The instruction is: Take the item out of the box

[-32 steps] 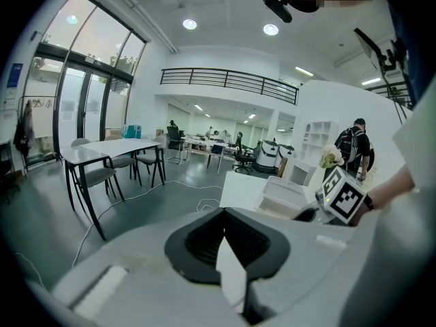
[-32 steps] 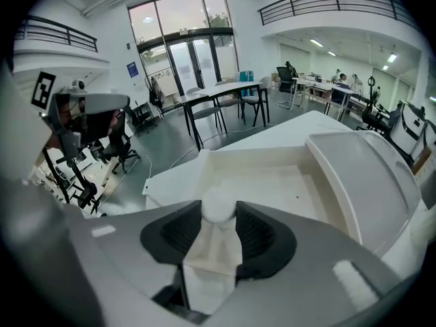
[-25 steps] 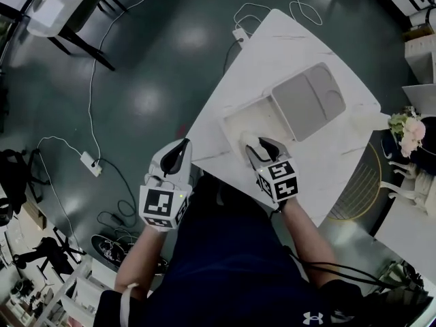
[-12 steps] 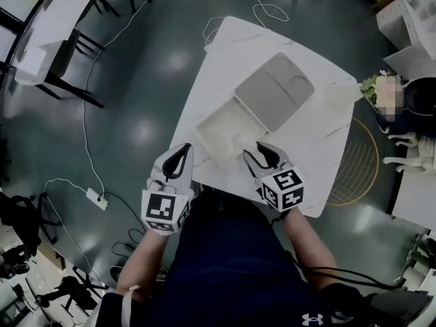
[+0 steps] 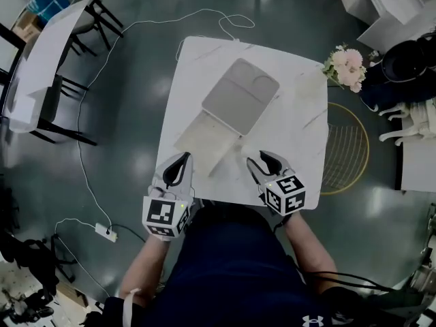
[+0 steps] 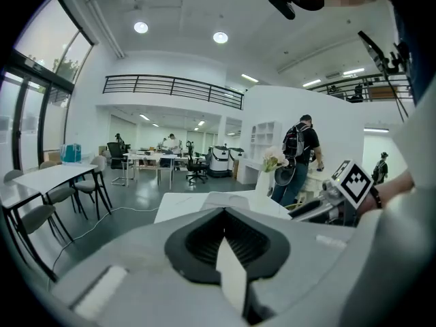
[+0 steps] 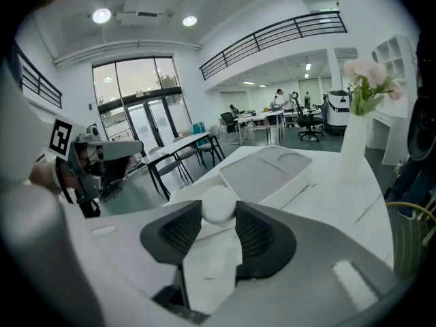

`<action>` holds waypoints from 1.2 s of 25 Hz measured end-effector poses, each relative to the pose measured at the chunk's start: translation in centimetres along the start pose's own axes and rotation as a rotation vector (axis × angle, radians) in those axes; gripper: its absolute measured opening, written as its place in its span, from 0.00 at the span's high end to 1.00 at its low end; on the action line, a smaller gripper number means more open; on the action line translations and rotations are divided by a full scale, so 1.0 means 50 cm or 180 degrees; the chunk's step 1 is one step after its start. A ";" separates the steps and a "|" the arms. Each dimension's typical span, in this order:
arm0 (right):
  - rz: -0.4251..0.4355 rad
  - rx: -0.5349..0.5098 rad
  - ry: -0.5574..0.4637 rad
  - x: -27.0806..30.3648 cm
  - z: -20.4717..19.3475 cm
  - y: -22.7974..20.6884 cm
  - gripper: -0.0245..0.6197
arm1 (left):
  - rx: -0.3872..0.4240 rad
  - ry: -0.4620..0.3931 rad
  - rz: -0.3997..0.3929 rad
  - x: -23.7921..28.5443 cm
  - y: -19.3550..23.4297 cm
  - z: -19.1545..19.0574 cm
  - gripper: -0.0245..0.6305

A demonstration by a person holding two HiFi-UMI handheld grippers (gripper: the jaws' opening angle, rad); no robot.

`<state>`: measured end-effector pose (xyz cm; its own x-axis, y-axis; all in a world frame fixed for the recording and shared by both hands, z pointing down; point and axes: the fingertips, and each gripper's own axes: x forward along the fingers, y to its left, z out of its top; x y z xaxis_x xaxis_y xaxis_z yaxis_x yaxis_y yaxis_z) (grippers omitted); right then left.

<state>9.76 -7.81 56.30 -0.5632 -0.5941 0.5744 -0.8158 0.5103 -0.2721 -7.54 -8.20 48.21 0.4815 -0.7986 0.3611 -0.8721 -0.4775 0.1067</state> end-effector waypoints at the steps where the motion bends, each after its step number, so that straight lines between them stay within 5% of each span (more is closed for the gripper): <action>1: -0.0046 0.0044 -0.0011 -0.010 -0.006 -0.014 0.71 | 0.0022 0.0005 -0.0040 0.006 -0.012 0.003 0.96; 14: -0.0728 0.0370 0.0071 -0.078 -0.086 -0.227 0.71 | 0.0185 0.0156 -0.0247 0.053 -0.084 0.007 0.96; 30: -0.0781 0.0264 0.0703 0.038 -0.168 -0.330 0.71 | 0.0010 0.0295 0.0073 0.043 -0.020 -0.031 0.96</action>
<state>23.24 -12.14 68.37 -0.3141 -0.5393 0.7813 -0.9365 0.3112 -0.1617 -5.79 -8.88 50.33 0.4510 -0.7722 0.4476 -0.8825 -0.4607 0.0944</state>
